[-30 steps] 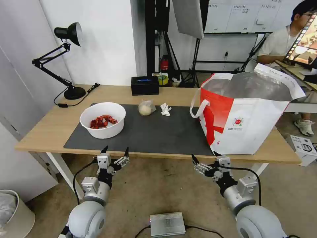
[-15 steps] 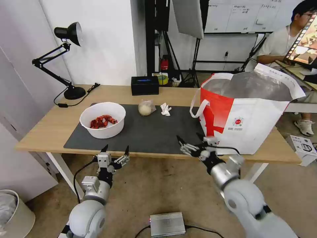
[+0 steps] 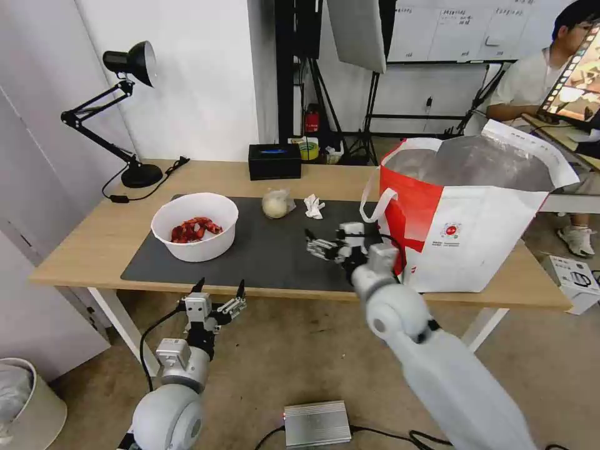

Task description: Pick up the trash from the table and place it into the takeout bag.

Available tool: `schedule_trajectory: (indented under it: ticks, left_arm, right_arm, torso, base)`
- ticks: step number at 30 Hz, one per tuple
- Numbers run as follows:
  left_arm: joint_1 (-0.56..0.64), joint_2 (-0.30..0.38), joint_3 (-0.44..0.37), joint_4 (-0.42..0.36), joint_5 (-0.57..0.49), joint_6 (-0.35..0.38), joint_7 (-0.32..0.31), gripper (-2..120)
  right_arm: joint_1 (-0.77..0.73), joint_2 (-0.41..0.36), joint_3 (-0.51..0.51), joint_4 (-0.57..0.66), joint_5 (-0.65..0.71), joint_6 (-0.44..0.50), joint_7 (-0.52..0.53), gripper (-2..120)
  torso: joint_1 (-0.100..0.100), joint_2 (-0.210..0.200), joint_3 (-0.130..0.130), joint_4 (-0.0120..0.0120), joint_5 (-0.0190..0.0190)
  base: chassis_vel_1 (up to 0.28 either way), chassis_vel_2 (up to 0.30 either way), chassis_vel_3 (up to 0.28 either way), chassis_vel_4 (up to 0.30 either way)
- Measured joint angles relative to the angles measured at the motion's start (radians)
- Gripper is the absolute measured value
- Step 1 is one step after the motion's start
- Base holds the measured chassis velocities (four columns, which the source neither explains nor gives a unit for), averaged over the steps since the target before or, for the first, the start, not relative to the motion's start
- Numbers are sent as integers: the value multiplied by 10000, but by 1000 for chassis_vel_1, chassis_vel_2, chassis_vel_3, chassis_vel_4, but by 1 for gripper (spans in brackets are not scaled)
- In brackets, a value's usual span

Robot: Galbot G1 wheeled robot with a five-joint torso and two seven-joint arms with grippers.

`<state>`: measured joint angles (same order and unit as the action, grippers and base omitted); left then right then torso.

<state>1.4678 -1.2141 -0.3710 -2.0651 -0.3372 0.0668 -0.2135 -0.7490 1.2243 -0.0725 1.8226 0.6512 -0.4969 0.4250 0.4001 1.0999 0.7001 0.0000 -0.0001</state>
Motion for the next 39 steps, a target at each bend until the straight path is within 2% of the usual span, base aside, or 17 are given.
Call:
schedule_trajectory:
  ticks: [2, 5, 16, 26, 33, 39]
  left_arm:
    - [0, -35, -19, 0, 0, -32, -3, 100]
    - [-3, -74, -27, 0, 4, -83, -4, 100]
    - [29, -149, -31, 45, 67, -187, -6, 100]
    - [50, -148, -19, 84, 77, -247, -2, 100]
    - [65, -190, 21, 110, 63, -360, 2, 100]
    - [72, -227, 46, 99, 67, -370, 2, 100]
  right_arm:
    - [768, 300, -497, -537, 82, -529, 694, 100]
    - [1448, 588, -828, -1091, 197, -909, 1178, 100]
    - [3230, 1839, -1194, -2942, 888, -2031, 3026, 100]
    - [3856, 2586, -1052, -4314, 564, -2278, 3381, 100]
    - [4377, 3371, -526, -5826, 334, -2175, 3664, 100]
    - [4577, 3500, -290, -6440, 99, -1952, 3669, 100]
  torso:
    - [0, 1, 0, 1, -2]
    - [0, 0, 0, 1, -1]
    - [0, 1, 0, 0, -1]
    - [0, 2, -1, -1, 0]
    - [0, 2, -1, 0, 0]
    - [-1, 2, 0, -1, 0]
  base:
    - [0, 0, 0, 0]
    - [0, 0, 0, 0]
    - [0, 0, 0, 0]
    - [0, 0, 0, 0]
    - [0, 0, 0, 0]
    - [0, 0, 0, 0]
